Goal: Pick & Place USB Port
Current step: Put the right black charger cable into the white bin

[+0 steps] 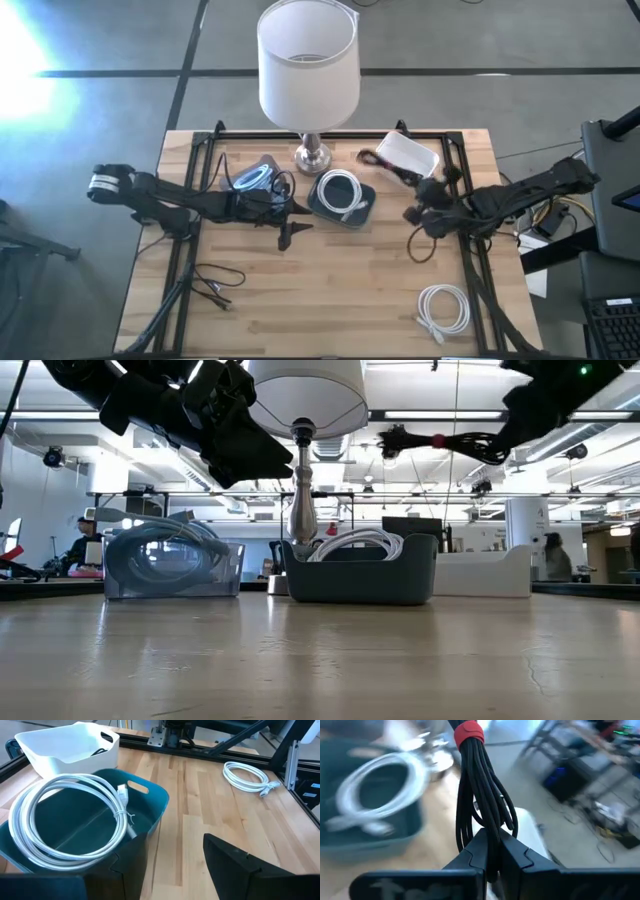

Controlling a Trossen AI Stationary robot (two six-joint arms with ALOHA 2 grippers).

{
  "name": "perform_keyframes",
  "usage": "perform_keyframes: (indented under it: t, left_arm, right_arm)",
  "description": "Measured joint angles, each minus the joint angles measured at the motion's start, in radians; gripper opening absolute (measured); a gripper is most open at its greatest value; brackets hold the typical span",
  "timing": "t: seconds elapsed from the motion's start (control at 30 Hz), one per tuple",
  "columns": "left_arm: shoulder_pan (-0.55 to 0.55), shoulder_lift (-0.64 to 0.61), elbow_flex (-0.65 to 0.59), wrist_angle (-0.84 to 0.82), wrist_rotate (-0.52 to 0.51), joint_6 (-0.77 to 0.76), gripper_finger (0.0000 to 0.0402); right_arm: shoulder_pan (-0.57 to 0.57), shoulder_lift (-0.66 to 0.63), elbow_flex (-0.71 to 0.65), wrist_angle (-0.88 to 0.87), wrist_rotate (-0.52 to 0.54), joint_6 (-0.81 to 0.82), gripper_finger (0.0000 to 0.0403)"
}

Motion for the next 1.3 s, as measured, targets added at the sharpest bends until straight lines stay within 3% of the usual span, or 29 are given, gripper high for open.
perform_keyframes:
  t: [0.1,0.27,0.53,0.87,1.07,1.3]
  left_arm:
    - [0.0,0.0,0.0,0.0,0.0,0.0,0.0195]
    - [0.0,0.0,0.0,0.006,-0.002,0.0,0.0195]
    - [0.0,0.0,0.0,0.048,-0.002,0.001,0.0195]
    - [0.0,0.0,0.0,0.048,-0.002,0.001,0.0195]
    - [0.0,0.0,0.0,0.047,-0.002,0.001,0.0195]
    - [0.0,0.0,0.0,0.046,-0.002,0.001,0.0195]
  right_arm:
    - [-0.028,-0.087,-0.062,0.0,0.05,0.049,0.0022]
    - [-0.128,-0.197,-0.151,0.0,0.045,0.107,0.0022]
    - [-0.395,-0.248,-0.218,0.011,-0.154,0.088,0.0022]
    - [-0.69,-0.1,-0.218,0.142,-0.503,-0.046,0.0022]
    - [-0.813,0.034,-0.214,0.173,-0.514,-0.045,0.0022]
    - [-0.868,0.144,-0.215,0.284,-0.561,-0.137,0.0022]
